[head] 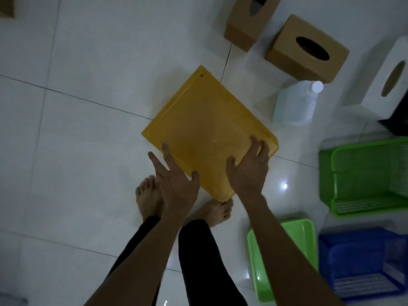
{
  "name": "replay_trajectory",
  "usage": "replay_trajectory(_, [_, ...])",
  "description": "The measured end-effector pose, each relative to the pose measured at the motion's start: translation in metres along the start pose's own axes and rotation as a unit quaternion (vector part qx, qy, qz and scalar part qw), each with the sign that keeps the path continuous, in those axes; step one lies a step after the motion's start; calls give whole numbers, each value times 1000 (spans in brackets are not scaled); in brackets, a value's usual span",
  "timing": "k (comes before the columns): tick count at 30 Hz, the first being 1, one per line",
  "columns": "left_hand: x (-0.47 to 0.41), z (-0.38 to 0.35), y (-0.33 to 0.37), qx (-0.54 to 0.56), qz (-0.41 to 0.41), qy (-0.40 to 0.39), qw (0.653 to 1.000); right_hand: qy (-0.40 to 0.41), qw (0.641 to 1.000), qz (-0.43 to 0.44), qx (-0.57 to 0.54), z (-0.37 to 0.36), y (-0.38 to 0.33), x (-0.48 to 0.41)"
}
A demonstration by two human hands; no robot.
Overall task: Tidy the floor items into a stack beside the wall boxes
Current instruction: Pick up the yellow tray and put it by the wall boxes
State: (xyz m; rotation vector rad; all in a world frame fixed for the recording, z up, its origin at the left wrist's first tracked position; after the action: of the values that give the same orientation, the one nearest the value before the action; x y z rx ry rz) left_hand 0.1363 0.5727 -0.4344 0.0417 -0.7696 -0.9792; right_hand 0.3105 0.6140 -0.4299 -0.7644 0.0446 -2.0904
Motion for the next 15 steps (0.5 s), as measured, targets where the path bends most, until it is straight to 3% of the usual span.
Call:
replay_trajectory(2, [5, -22, 10, 82, 57, -27, 995, 37, 997, 28, 60, 14, 1, -47])
replay_trajectory(5, [8, -52, 29, 119, 88, -20, 989, -57, 988, 56, 136, 17, 8, -101])
replay_trajectory(8, [-16, -61, -41, 74, 109, -16, 991, -125, 975, 105, 148, 11, 15, -123])
replay_trajectory(10, [-26, -56, -78, 4, 134, -110, 985, -94, 975, 118, 165, 8, 18, -129])
replay_trajectory(13, [-13, -55, -40, 47, 8, 21, 999, -110, 980, 112, 123, -1, 24, -126])
replay_trajectory(15, [-9, -42, -18, 69, -13, 64, 995, -136, 975, 135, 109, -9, 29, -115])
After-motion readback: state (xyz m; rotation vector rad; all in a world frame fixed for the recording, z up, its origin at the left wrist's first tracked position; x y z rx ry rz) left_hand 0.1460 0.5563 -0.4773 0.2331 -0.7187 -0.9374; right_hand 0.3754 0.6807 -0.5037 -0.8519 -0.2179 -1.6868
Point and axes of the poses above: each hand's wrist, its own x-axis away from the middle knuckle, its own z-axis out of the back of the hand, y = z × x, the point moved 2 cm from there along -x, towards the middle knuckle, and after that the axes turned 3 degrees about -z, right-handed, at the moved point
